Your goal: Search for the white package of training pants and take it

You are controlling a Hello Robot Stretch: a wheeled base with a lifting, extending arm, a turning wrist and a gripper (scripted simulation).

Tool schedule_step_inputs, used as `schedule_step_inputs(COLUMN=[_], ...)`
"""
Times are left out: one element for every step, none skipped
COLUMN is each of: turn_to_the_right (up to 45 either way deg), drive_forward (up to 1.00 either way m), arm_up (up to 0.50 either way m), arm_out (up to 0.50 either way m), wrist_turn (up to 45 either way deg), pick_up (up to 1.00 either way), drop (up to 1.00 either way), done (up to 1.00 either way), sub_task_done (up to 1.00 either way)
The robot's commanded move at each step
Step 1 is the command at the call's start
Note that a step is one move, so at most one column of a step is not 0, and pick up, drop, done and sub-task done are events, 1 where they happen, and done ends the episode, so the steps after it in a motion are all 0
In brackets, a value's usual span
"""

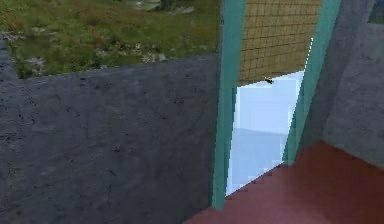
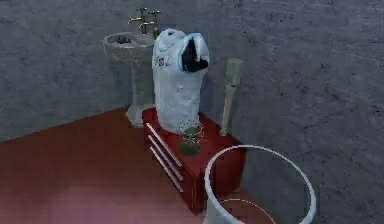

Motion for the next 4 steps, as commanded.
schedule_step_inputs(turn_to_the_right=[39.0,0.0,12.0,0.0], drive_forward=[0.00,1.00,0.00,0.10], arm_up=[0.00,0.00,0.00,0.00], arm_out=[0.00,0.00,0.00,0.00], wrist_turn=[0.0,0.0,0.0,0.0], pick_up=[0.00,0.00,0.00,0.00], drop=[0.00,0.00,0.00,0.00], done=[0.00,0.00,0.00,0.00], sub_task_done=[0.00,0.00,0.00,0.00])
